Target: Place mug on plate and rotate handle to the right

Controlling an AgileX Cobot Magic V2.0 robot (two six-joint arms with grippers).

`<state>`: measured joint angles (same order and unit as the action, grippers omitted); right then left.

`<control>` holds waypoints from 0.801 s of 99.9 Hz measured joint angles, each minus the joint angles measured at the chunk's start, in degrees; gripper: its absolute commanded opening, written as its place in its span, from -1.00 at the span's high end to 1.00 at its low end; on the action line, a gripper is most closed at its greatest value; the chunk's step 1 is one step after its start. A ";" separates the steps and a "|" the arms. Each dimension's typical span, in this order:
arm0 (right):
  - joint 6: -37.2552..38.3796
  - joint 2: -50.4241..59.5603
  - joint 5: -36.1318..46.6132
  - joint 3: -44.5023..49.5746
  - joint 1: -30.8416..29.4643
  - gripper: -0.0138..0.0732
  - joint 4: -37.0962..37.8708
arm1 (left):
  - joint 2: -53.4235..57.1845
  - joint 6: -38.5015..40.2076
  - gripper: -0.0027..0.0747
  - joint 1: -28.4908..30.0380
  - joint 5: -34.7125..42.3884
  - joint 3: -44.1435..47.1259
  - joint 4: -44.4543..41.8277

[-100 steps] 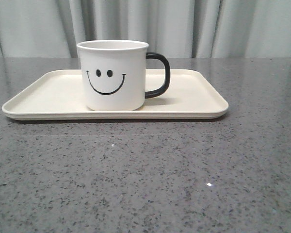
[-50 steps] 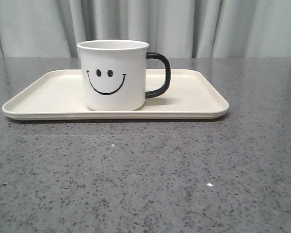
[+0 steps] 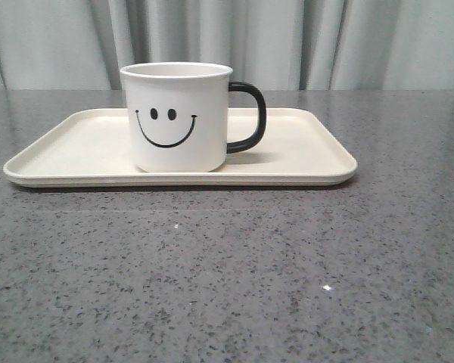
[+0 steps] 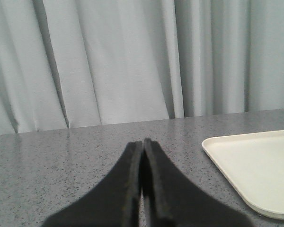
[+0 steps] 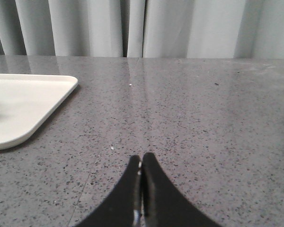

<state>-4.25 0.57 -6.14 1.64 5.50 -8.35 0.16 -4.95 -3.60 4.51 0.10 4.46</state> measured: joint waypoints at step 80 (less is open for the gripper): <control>3.49 0.00 -3.97 0.00 0.00 0.96 5.35 | 0.00 0.00 0.98 0.00 0.00 0.00 0.00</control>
<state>-0.76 0.57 -10.12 1.64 5.50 -3.00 0.16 -4.95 -3.60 4.51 0.10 4.46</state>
